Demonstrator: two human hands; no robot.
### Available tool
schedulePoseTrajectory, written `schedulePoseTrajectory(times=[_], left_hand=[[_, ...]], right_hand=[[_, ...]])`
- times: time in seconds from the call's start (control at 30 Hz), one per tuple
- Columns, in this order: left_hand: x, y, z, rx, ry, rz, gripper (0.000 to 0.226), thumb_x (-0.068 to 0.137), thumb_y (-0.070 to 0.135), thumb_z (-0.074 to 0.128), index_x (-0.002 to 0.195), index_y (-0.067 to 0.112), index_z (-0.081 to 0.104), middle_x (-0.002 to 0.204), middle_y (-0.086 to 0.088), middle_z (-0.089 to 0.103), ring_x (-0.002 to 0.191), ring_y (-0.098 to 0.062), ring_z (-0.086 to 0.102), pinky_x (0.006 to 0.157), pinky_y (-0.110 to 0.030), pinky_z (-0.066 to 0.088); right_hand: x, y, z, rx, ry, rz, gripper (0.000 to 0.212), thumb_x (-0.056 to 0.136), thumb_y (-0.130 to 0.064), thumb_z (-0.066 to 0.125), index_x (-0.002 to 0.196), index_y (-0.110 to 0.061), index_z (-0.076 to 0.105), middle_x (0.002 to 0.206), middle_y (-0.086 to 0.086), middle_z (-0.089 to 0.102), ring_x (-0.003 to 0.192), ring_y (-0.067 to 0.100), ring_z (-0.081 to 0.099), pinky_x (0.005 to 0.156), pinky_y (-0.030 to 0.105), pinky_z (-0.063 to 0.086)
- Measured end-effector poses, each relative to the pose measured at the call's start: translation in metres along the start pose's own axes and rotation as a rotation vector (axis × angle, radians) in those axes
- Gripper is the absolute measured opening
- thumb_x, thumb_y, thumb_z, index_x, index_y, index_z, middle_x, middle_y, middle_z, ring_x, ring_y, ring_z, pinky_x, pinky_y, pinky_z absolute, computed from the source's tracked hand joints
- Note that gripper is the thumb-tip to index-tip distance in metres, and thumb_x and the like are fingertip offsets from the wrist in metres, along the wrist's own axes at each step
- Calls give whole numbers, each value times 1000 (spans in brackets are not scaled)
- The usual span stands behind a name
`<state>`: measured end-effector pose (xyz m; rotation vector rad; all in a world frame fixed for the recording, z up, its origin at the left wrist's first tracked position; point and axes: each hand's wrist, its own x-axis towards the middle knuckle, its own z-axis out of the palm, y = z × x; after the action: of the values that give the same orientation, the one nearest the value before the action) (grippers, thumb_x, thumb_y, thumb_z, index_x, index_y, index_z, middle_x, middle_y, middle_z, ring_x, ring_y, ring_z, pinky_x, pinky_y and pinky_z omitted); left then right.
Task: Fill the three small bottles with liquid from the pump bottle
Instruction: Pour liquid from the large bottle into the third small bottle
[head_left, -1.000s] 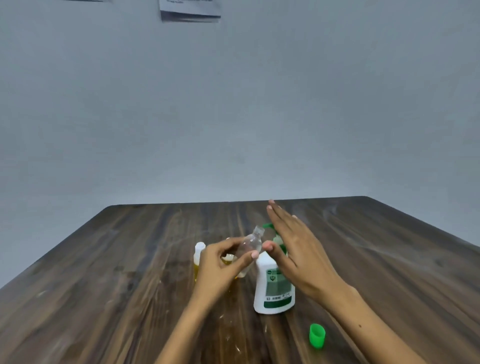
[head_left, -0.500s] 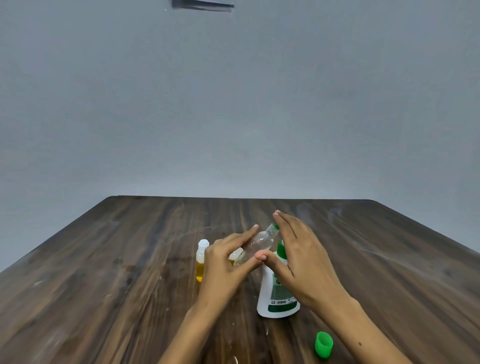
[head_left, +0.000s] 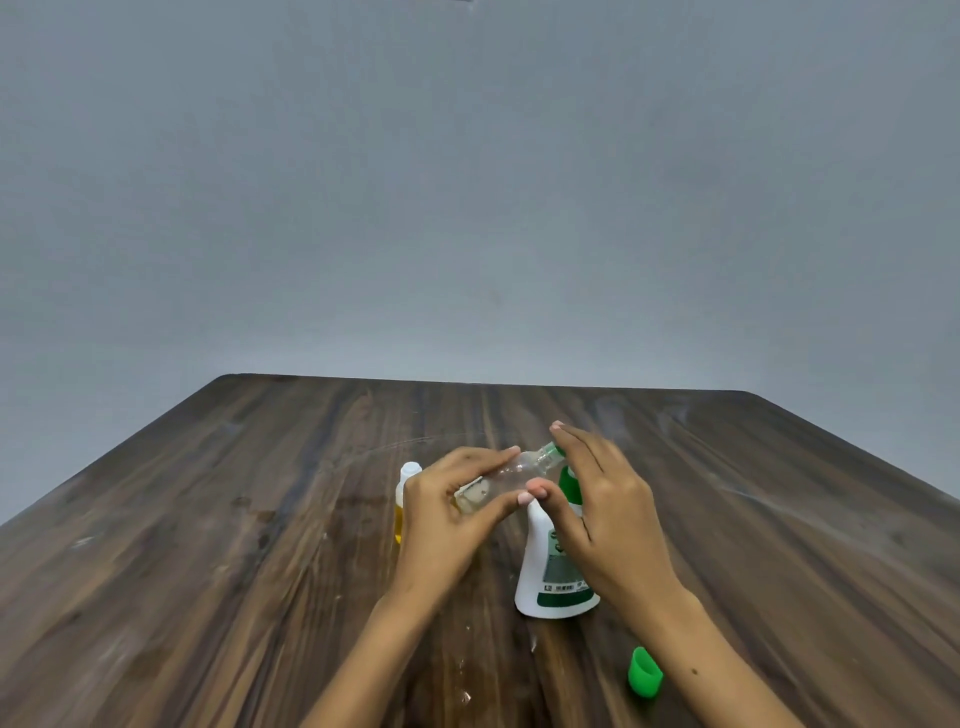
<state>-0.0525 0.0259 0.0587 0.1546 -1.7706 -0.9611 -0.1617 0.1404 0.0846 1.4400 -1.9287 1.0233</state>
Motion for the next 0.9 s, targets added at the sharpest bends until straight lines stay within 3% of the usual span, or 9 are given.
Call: schedulePoseTrajectory(times=[0.27, 0.47, 0.6, 0.9], left_hand=[[-7, -1, 6, 51, 138, 88, 41, 68, 35, 84, 107, 26, 73, 100, 21, 72, 94, -3, 69, 82, -23, 55], [-8, -13, 9, 155, 197, 176, 39, 68, 33, 84, 102, 17, 76, 97, 16, 73, 92, -3, 67, 79, -31, 55], [-9, -12, 10, 185, 199, 225, 41, 75, 43, 75, 104, 14, 76, 100, 12, 74, 93, -5, 67, 79, -30, 55], [-9, -17, 11, 242, 206, 288, 40, 76, 41, 74, 104, 13, 76, 101, 16, 70, 91, -3, 64, 79, -29, 51]], right_hand=[[7, 3, -4, 82, 14, -48, 88, 89, -74, 18, 125, -6, 61, 127, 5, 61, 116, 17, 55, 93, 20, 37], [-3, 6, 9, 152, 123, 6, 82, 92, -71, 21, 117, -7, 66, 117, 3, 66, 106, 13, 59, 85, 13, 39], [3, 2, 7, 135, 136, -35, 80, 94, -67, 22, 118, -4, 65, 119, 6, 64, 110, 13, 56, 91, 13, 37], [-1, 6, 15, 165, 212, -18, 74, 96, -63, 25, 114, -5, 67, 113, 5, 67, 105, 5, 54, 89, 2, 34]])
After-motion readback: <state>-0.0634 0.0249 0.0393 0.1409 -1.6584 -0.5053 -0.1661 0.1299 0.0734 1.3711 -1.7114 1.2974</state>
